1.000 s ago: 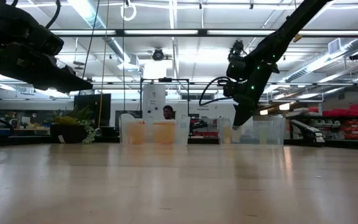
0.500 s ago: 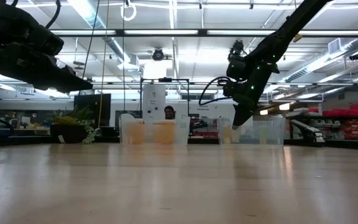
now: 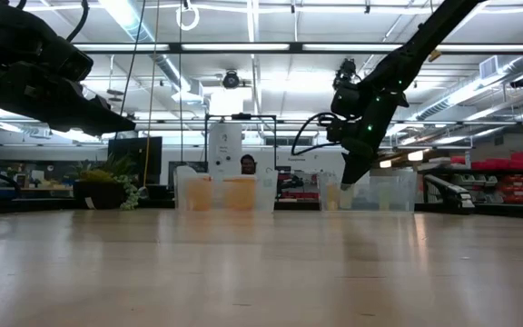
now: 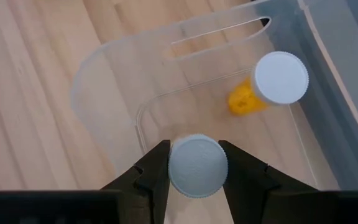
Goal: Pick and place medicine bottles into bin by pill shape (circle, oval)
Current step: Put the yellow tablet bottle into the right transparent bin
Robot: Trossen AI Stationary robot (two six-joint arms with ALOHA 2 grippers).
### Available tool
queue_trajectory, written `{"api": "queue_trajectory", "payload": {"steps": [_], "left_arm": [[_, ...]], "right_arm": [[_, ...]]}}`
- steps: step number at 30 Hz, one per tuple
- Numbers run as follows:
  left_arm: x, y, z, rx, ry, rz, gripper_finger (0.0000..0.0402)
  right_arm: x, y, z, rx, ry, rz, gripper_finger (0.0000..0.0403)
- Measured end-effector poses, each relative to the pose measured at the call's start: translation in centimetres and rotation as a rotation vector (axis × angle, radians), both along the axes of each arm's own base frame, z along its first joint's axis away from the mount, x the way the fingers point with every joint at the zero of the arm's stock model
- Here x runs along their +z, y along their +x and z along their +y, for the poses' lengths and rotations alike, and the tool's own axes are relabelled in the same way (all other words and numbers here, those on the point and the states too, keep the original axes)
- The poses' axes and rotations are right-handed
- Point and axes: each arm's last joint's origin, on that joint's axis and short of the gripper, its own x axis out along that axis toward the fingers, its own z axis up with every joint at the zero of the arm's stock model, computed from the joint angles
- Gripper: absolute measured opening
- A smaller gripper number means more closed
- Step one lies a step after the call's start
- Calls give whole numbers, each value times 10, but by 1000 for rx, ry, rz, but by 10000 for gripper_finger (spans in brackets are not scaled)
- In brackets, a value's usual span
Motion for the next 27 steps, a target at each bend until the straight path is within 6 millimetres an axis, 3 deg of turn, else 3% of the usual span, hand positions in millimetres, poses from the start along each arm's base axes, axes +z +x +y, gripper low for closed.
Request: {"api": "queue_trajectory", "payload": {"steps": [17, 27], "left_arm": [[0, 0, 0, 0, 0, 0, 182], [0, 0, 0, 0, 0, 0, 184]], "right_arm": [[0, 0, 2, 29, 23, -8, 136], [0, 0, 1, 31, 21, -10, 168]]}}
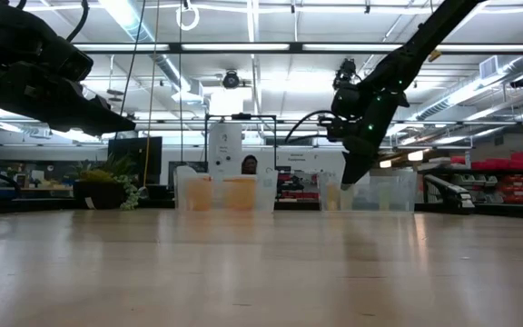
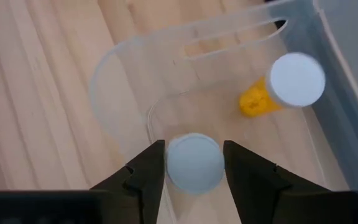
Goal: Pick and place medicine bottles into bin by pill shape (circle, oval)
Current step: Put the yellow tablet bottle into the right transparent bin
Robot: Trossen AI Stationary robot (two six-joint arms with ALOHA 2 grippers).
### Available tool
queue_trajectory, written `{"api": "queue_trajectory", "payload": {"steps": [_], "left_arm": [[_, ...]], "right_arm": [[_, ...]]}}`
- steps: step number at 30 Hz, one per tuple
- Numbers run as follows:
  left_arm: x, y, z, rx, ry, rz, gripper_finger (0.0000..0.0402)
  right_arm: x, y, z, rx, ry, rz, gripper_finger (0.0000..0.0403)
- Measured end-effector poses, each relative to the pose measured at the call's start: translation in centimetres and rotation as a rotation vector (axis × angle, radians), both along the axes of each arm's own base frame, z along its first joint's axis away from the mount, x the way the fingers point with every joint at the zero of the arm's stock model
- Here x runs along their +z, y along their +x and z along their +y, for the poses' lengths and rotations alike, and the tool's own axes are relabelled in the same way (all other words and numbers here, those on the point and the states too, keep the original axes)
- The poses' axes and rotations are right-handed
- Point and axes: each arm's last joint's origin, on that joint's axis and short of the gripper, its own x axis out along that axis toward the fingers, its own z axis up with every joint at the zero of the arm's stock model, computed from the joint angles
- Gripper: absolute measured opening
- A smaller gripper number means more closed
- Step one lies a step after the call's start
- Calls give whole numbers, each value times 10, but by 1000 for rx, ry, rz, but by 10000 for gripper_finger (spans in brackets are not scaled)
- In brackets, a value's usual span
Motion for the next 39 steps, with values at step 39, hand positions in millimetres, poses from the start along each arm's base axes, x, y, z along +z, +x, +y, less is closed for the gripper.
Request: {"api": "queue_trajectory", "payload": {"steps": [39], "left_arm": [[0, 0, 0, 0, 0, 0, 185]], "right_arm": [[84, 18, 137, 252, 52, -77, 174]]}}
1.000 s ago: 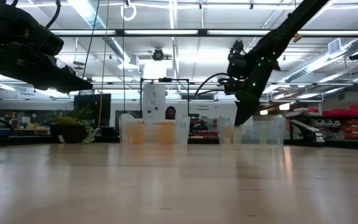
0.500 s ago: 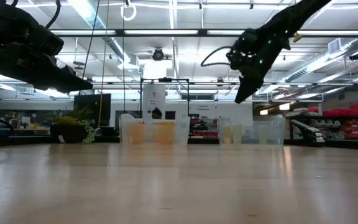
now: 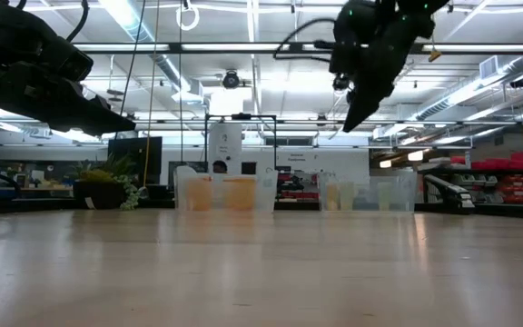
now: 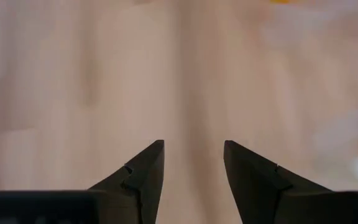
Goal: Pick and place medicine bottles into bin by pill shape (circle, oval)
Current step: Put the yellow tablet bottle into the right transparent bin
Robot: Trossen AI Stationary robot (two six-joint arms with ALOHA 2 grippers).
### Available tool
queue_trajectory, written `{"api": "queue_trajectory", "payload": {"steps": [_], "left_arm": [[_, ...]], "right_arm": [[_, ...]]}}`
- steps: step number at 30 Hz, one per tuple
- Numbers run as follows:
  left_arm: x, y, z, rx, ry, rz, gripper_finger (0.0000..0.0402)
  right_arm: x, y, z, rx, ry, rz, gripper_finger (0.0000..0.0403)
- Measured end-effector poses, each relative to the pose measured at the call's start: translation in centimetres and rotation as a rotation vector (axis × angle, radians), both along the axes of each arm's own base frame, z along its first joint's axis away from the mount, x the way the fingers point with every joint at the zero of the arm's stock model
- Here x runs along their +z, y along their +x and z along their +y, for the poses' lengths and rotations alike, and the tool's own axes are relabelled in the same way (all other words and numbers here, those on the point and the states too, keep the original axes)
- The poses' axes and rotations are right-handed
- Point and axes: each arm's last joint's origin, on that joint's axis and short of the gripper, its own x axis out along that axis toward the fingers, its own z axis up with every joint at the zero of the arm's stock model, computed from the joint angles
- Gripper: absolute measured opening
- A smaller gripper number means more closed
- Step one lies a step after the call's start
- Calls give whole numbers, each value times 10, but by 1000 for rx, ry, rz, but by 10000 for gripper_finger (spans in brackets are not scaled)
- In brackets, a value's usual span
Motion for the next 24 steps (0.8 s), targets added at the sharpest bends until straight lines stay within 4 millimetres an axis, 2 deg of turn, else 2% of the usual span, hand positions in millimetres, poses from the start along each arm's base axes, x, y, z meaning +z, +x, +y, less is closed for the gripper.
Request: {"api": "queue_trajectory", "payload": {"steps": [6, 11, 18, 24], "left_arm": [[0, 0, 0, 0, 0, 0, 185], [0, 0, 0, 0, 0, 0, 181], [0, 0, 0, 0, 0, 0, 187], [0, 0, 0, 0, 0, 0, 182]], "right_arm": [[-1, 15, 70, 154, 3, 25, 174], [-3, 11, 116, 180, -68, 80, 174], [-11, -9, 153, 123, -3, 239, 200], [-34, -28, 181, 93, 30, 333, 230]]}}
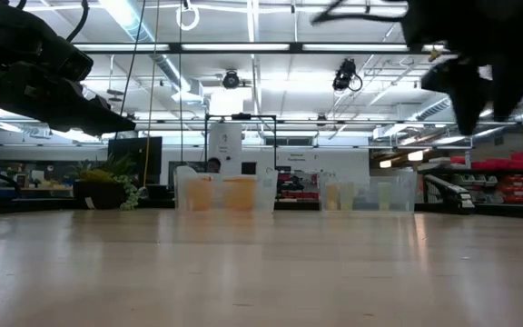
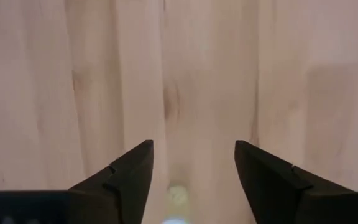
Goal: Pick and place medicine bottles into bin by pill shape (circle, oval)
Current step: Put the yellow tablet bottle into the right transparent bin
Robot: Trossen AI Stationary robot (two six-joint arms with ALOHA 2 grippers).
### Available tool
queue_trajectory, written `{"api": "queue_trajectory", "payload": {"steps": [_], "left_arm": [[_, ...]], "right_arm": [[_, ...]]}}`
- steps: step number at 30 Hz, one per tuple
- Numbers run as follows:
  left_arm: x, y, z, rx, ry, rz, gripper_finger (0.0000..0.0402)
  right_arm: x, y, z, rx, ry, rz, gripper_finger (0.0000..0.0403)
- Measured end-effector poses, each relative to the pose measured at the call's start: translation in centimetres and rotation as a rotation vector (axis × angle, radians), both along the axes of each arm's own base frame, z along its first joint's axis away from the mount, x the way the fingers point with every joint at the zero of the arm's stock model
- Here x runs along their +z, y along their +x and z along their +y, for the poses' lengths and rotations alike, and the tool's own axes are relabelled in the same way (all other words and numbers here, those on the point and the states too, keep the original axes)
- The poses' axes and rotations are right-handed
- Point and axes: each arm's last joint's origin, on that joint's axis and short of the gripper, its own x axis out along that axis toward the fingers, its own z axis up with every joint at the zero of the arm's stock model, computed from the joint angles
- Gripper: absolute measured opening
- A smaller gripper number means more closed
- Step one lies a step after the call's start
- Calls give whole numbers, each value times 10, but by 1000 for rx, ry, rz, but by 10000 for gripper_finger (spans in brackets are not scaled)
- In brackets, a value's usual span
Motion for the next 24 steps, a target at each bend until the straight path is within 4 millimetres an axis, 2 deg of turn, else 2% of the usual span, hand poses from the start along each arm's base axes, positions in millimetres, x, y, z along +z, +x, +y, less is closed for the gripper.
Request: {"api": "queue_trajectory", "payload": {"steps": [6, 11, 19, 24], "left_arm": [[0, 0, 0, 0, 0, 0, 185], [0, 0, 0, 0, 0, 0, 187], [0, 0, 0, 0, 0, 0, 182], [0, 0, 0, 0, 0, 0, 187]], "right_arm": [[-21, -18, 13, -19, -14, 76, 257], [-38, -35, 22, -24, -39, 136, 263], [-54, -56, 34, 10, -74, 192, 262], [-57, -57, 33, 3, -116, 168, 261]]}}
